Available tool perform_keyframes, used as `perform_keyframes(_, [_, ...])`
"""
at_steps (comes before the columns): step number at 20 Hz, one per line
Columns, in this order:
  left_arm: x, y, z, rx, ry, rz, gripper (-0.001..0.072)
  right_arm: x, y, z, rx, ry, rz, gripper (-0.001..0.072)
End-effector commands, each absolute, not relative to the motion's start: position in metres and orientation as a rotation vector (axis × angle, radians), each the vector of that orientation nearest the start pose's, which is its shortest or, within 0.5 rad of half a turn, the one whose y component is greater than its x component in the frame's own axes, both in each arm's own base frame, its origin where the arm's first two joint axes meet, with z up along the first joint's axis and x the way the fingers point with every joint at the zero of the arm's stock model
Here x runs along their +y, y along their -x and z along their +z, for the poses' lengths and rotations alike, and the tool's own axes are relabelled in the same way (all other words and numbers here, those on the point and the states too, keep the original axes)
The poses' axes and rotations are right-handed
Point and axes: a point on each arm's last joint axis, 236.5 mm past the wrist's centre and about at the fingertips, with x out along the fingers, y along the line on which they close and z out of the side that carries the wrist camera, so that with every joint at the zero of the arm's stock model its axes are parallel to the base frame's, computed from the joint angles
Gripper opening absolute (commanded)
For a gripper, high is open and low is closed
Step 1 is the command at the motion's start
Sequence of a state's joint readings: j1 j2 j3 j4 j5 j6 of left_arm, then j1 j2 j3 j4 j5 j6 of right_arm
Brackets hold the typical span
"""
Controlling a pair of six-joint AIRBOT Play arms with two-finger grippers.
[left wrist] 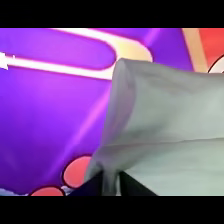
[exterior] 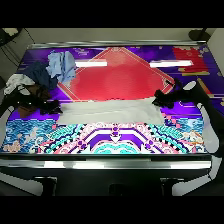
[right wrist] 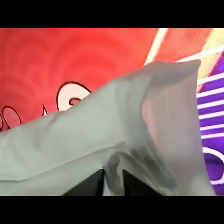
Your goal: Fold the shirts.
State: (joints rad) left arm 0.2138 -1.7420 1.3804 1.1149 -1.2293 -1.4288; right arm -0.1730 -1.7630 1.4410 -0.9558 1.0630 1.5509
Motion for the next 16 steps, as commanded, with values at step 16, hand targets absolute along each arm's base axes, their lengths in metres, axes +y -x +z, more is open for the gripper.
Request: perform_keyframes(16, [-0.013, -0.421, 0.078, 1.253, 0.408, -0.262, 0.0614, -0.009, -0.433, -0.098, 1.550, -0.784, 0.331, 0.0720])
